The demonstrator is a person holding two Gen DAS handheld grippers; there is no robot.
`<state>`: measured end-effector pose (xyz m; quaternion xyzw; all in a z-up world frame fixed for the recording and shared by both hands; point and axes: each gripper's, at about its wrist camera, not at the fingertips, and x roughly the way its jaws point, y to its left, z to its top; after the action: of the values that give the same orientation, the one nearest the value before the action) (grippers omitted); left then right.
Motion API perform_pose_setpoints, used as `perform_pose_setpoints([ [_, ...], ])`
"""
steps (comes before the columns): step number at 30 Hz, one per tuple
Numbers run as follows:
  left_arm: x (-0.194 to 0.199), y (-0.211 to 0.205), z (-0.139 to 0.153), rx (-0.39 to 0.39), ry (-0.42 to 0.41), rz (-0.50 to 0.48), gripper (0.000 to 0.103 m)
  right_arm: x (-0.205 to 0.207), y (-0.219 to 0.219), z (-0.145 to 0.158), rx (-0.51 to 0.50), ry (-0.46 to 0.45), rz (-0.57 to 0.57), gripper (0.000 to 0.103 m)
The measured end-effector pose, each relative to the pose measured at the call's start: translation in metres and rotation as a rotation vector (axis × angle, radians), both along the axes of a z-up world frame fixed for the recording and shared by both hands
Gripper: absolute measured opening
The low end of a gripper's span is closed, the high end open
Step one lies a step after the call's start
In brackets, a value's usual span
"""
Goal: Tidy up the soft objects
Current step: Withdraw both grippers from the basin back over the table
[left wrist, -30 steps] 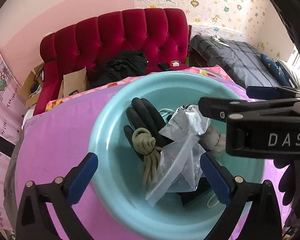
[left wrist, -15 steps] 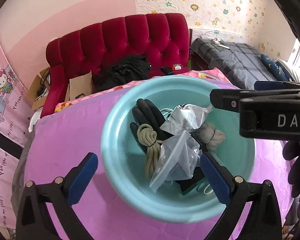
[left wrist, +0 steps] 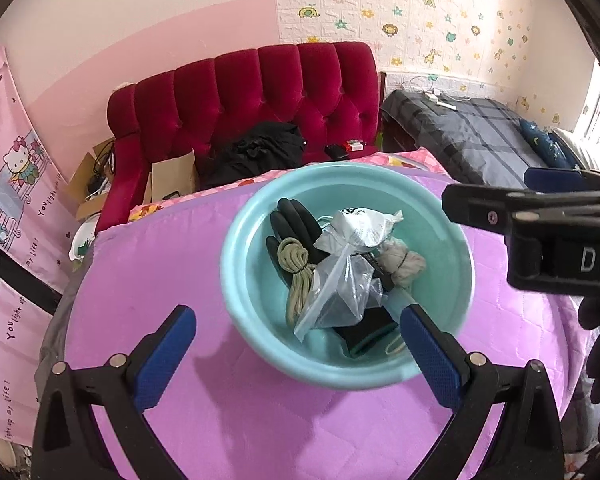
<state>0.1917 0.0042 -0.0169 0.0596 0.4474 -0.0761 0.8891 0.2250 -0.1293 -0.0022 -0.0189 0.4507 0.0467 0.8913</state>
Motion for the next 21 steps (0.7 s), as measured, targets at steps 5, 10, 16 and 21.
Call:
perform_pose_setpoints([
  [5,-0.021,0.002,0.012,0.005,-0.024,0.007,0.103,-0.023,0.001,0.009,0.011,-0.002,0.005,0.103],
  [10,-0.043,0.007,0.021,-0.001,-0.044,0.014,0.103,-0.049,0.004,0.020,0.012,-0.023,0.017,0.103],
  [16,-0.073,0.012,0.024,0.001,-0.063,0.026,0.103,-0.082,0.007,0.027,0.004,-0.046,0.043,0.103],
  [21,-0.099,0.018,0.025,-0.007,-0.082,0.039,0.103,-0.108,0.006,0.026,0.009,-0.051,0.059,0.103],
])
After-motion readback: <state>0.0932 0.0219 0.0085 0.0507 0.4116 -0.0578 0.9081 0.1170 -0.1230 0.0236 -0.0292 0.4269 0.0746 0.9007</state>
